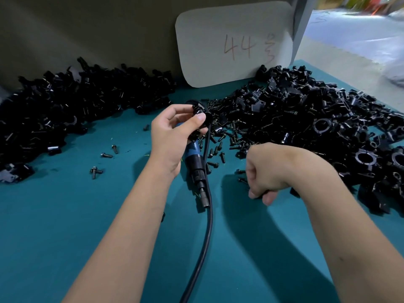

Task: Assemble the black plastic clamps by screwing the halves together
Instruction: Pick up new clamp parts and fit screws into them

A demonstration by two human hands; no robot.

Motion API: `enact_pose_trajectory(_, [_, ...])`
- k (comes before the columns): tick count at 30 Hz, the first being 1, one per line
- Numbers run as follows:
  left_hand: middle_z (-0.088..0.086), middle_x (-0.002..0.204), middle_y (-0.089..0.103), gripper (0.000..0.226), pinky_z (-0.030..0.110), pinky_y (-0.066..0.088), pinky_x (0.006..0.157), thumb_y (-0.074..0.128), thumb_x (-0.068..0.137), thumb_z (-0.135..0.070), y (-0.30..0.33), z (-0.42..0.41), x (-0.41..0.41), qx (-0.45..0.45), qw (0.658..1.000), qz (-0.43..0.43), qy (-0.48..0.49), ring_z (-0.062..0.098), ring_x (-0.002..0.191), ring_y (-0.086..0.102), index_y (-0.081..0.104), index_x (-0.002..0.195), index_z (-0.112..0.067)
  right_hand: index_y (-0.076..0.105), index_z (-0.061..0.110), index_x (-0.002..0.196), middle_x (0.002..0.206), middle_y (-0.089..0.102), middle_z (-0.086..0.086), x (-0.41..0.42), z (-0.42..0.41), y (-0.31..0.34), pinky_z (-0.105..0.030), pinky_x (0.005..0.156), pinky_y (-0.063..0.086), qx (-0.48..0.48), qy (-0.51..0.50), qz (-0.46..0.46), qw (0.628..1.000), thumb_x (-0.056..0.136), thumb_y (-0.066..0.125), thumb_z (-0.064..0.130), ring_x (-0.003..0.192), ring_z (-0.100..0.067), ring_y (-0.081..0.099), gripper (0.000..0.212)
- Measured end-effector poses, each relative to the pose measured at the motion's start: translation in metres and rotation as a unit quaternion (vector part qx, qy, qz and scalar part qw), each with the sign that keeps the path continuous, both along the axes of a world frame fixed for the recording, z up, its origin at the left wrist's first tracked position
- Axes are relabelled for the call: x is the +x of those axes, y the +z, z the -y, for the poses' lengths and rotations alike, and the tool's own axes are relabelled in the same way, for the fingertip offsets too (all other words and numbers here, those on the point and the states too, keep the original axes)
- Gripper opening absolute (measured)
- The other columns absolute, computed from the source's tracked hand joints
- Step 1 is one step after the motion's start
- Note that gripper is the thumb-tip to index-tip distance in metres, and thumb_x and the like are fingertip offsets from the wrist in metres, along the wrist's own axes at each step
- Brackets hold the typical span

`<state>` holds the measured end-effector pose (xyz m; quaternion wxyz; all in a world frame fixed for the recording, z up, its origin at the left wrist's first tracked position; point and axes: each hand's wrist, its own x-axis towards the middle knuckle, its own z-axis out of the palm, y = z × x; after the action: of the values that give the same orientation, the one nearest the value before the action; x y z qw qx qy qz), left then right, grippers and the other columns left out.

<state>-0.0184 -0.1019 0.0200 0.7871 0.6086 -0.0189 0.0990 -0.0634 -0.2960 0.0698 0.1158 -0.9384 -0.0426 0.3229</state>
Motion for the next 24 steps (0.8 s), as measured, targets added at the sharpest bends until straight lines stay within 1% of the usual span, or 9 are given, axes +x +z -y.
enact_pose_trajectory(2, [0.009,0.093,0.075,0.015,0.034,0.06,0.076,0.081,0.086,-0.003,-0.002,-0.001,0.0,0.016,1.0,0.004,-0.007,0.029,0.074,0.074,0.073,0.098,-0.007,0.075,0.004,0.093,0.074,0.079,0.001,0.004,0.003,0.003,-0.029,0.085,0.062,0.061,-0.019,0.013,0.998,0.095,0.074,0.016,0.064,-0.004,0.075,0.012])
enact_pose_trajectory(4, [0.011,0.095,0.074,0.015,0.035,0.06,0.078,0.08,0.086,-0.001,-0.003,-0.005,0.0,0.018,1.0,0.008,-0.005,0.029,0.074,0.073,0.073,0.097,-0.008,0.073,0.008,0.09,0.072,0.078,-0.002,0.011,0.005,0.009,-0.038,0.084,0.064,0.159,-0.048,0.07,0.984,0.094,0.075,0.012,0.067,-0.014,0.078,0.007])
enact_pose_trajectory(7, [0.014,0.1,0.072,0.016,0.037,0.06,0.079,0.079,0.086,0.001,-0.003,-0.017,-0.001,0.018,1.0,0.023,0.005,0.026,0.078,0.072,0.073,0.096,-0.011,0.075,0.01,0.083,0.068,0.076,-0.004,0.03,-0.004,0.016,-0.034,0.068,0.065,0.317,-0.059,0.205,0.924,0.087,0.082,0.012,0.064,-0.018,0.077,0.008])
enact_pose_trajectory(9, [0.012,0.098,0.072,0.017,0.037,0.061,0.08,0.076,0.087,0.003,-0.004,-0.03,-0.001,0.015,0.999,0.032,0.008,0.024,0.083,0.072,0.073,0.097,-0.01,0.078,0.015,0.079,0.065,0.075,-0.005,0.046,-0.019,0.016,-0.029,0.063,0.062,0.382,-0.04,0.268,0.883,0.085,0.085,0.016,0.06,-0.018,0.075,0.009])
enact_pose_trajectory(13, [0.011,0.098,0.072,0.017,0.03,0.059,0.075,0.075,0.088,0.005,-0.006,-0.057,-0.002,0.01,0.999,0.031,0.017,0.026,0.085,0.069,0.072,0.101,-0.005,0.081,0.014,0.085,0.064,0.073,-0.005,0.073,-0.058,0.004,-0.02,0.059,0.056,0.454,-0.025,0.322,0.83,0.089,0.081,0.014,0.054,-0.011,0.068,0.005])
enact_pose_trajectory(15, [0.007,0.096,0.073,0.017,0.026,0.058,0.072,0.075,0.087,0.005,-0.008,-0.067,-0.002,0.006,0.999,0.019,0.025,0.025,0.082,0.069,0.072,0.1,-0.006,0.081,0.014,0.085,0.064,0.073,-0.005,0.081,-0.075,-0.004,-0.021,0.059,0.056,0.476,-0.024,0.333,0.814,0.089,0.081,0.01,0.054,-0.011,0.068,0.005])
enact_pose_trajectory(18, [0.003,0.093,0.075,0.019,0.03,0.059,0.075,0.077,0.085,0.003,-0.01,-0.077,-0.001,0.013,1.0,0.012,0.026,0.025,0.082,0.071,0.073,0.098,-0.009,0.078,0.014,0.082,0.065,0.074,-0.004,0.088,-0.09,-0.013,-0.027,0.061,0.059,0.484,-0.02,0.332,0.809,0.085,0.085,0.013,0.057,-0.018,0.072,0.008])
enact_pose_trajectory(21, [0.0,0.091,0.077,0.019,0.036,0.061,0.079,0.078,0.084,0.002,-0.011,-0.082,0.0,0.03,0.999,0.01,0.023,0.023,0.082,0.074,0.073,0.098,-0.01,0.077,0.015,0.077,0.064,0.074,-0.003,0.093,-0.096,-0.017,-0.025,0.059,0.058,0.495,0.001,0.322,0.807,0.083,0.087,0.016,0.057,-0.018,0.072,0.012])
enact_pose_trajectory(24, [0.001,0.09,0.077,0.019,0.035,0.062,0.078,0.077,0.085,0.005,-0.012,-0.086,0.001,0.033,0.999,0.006,0.013,0.024,0.082,0.075,0.072,0.099,-0.007,0.078,0.016,0.075,0.064,0.074,-0.004,0.094,-0.1,-0.02,-0.026,0.058,0.057,0.503,0.019,0.313,0.806,0.082,0.088,0.016,0.056,-0.019,0.072,0.012])
